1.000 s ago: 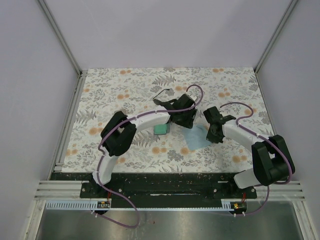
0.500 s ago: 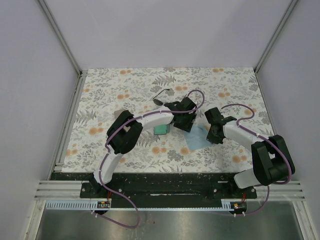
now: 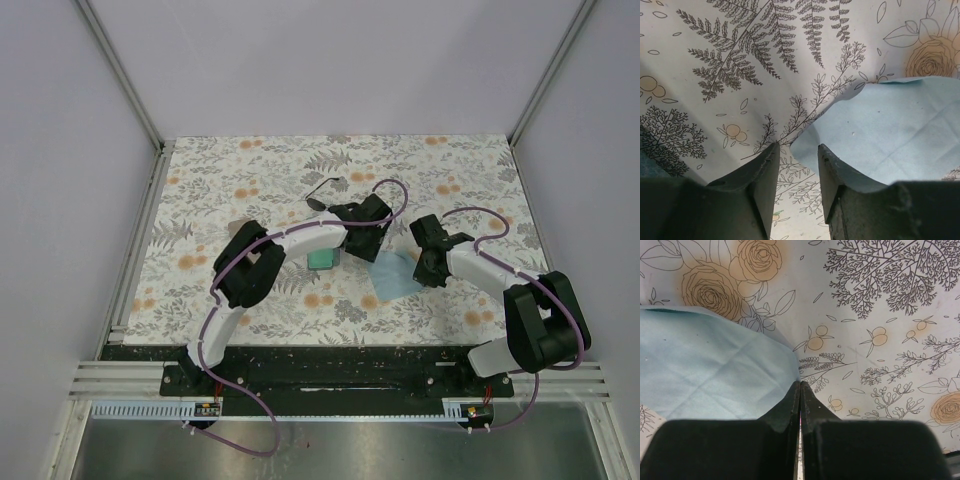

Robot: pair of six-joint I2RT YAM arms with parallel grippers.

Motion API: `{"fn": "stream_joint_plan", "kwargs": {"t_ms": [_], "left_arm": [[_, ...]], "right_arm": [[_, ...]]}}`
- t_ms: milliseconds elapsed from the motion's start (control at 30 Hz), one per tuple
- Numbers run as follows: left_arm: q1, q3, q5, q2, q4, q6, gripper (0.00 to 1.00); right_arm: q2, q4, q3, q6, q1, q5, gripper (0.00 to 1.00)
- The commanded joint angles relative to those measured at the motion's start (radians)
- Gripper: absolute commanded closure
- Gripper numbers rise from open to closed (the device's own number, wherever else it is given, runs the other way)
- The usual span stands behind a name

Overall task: Organize the sunglasses
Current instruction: Pick up the corner of the glasses cleaning cloth from the center of the board.

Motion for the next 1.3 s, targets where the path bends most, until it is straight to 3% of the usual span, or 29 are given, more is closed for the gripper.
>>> {"fn": "stream_joint_plan", "kwargs": {"t_ms": [0,133,267,300,433,633,933,1133,1267], "left_arm": [[0.002,0.014,0.081,0.019,-0.016,0.005,0.63],[0.002,0.003,0.118,0.024,-0.008,-0.002,0.76],[0.016,0.0,0.12,0.024,-0.007,-0.004,0.98],[0.017,0.002,0.118,0.024,-0.007,-0.002,1.0],[0.025,0.005,0.106,0.007,-0.005,0.005,1.0],[0.027,0.005,0.074,-0.034,0.004,0.024,1.0],[0.031,0.012,0.092,-0.031,0.004,0.021,1.0],[0.033,0.014,0.098,-0.031,0.004,0.022,1.0],[0.037,0.022,0.101,-0.019,0.004,0.027,1.0]], "right_arm": [[-0.034,0.012,0.015,-0.005,-0.007,0.004,1.0],[-0.036,0.012,0.024,-0.016,-0.007,-0.003,0.99],[-0.04,0.01,0.053,-0.051,-0.007,0.0,0.69],[-0.043,0.012,0.067,-0.063,-0.006,0.011,0.66],[-0.022,0.012,0.139,-0.114,-0.007,0.028,0.6],[0.069,0.094,0.222,-0.203,-0.007,-0.064,0.49],[0.231,0.162,0.303,-0.241,-0.007,-0.141,0.5],[0.256,0.179,0.331,-0.244,-0.008,-0.162,0.51],[0.248,0.215,0.32,-0.341,-0.009,-0.174,0.51]]}}
